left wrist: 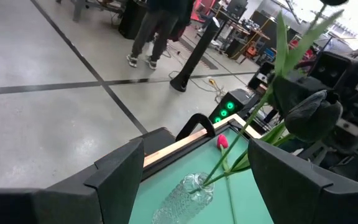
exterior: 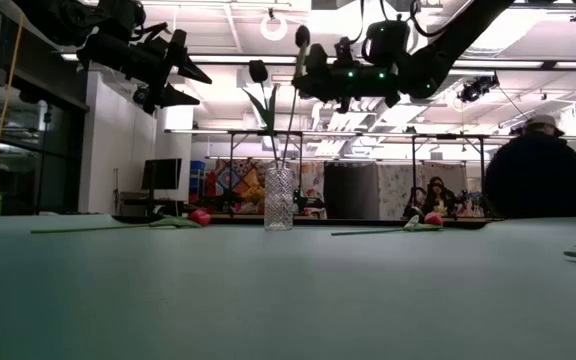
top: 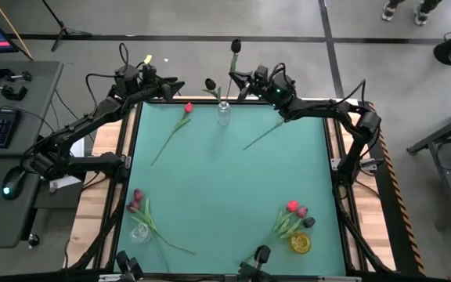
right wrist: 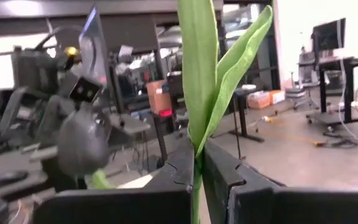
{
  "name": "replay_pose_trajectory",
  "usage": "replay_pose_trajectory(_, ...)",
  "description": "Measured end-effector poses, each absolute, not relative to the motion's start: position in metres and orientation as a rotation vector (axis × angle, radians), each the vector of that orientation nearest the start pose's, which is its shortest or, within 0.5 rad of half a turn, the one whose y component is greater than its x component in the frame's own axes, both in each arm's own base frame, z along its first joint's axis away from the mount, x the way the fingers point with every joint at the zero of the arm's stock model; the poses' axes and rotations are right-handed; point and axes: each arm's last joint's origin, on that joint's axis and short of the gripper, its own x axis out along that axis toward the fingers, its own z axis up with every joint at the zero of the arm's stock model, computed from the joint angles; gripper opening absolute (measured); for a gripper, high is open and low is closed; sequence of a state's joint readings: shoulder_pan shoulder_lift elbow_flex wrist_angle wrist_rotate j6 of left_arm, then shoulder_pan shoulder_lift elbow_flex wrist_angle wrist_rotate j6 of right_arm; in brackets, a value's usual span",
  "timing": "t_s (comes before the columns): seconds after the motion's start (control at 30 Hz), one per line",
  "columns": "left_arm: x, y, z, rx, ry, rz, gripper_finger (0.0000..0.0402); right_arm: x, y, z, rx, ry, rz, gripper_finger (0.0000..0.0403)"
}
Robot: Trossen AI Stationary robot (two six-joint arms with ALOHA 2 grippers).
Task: Sort flowers into vase by color
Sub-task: Put the top black tulip into the top transparent vase
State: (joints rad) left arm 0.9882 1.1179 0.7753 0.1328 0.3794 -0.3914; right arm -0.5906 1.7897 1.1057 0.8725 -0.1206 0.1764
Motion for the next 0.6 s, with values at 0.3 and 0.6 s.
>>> replay_pose_trajectory(0.3, 0.145, 0.201, 0.295, -0.512, 0.045, 0.634, 0.0275, 0.340, -0.212, 0.266, 0.212, -0.174, -0.413, 0.0023)
replay_pose_trajectory(0.6, 0.145, 0.201, 0.295, -0.483, 0.054, 0.633, 0.0275, 0.330, -0.203, 0.265, 0.270, 0.059, -0.400, 0.0202)
